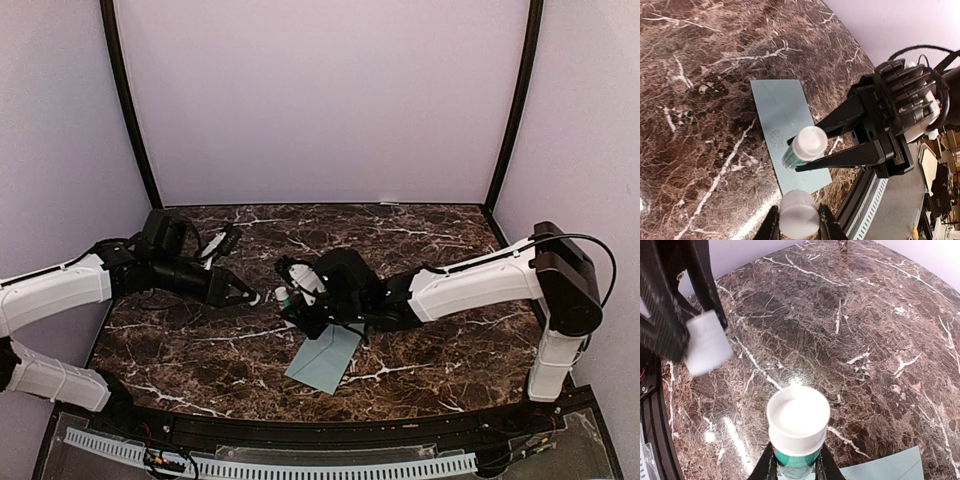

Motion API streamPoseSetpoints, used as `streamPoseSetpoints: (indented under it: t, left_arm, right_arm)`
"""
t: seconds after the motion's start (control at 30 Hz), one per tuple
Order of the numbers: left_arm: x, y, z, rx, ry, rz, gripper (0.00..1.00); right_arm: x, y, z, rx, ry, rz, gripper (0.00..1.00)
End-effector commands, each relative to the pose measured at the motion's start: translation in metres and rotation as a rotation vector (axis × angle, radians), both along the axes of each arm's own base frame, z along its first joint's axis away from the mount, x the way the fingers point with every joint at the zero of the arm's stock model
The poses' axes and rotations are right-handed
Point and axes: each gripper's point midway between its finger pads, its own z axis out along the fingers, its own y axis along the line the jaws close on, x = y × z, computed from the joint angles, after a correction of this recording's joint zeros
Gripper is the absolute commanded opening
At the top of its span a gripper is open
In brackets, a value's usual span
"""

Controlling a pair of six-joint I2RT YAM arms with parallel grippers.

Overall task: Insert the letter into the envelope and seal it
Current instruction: Place the solid glue at the center of the board.

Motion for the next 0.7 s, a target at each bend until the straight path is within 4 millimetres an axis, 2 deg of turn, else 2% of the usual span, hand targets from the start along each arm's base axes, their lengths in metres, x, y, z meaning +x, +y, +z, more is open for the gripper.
streamPoseSetpoints:
  t: [0.0,0.23,0.43,0.67]
  left_arm:
    - [0.014,0.025,-0.012,0.012,0.016,0.132,0.16]
    - [0.032,0.048,-0.053,0.153,0.018,0.261,0.17]
    - [0.036,0.046,-0.059,0.124,0.01,0.287,0.16]
    - [0.043,0.047,-0.081,0.154,0.042,0.317,0.16]
  right_arm:
    - [0.021,-0.003,0.033,0.172,-0.115,-0.099,0.0]
    - [0.035,0.007,0.021,0.251,-0.17,-0.143,0.01]
    - [0.049,0.013,0.0,0.27,-0.19,-0.203,0.01]
    - [0.059,0.018,-0.021,0.247,-0.21,-0.242,0.01]
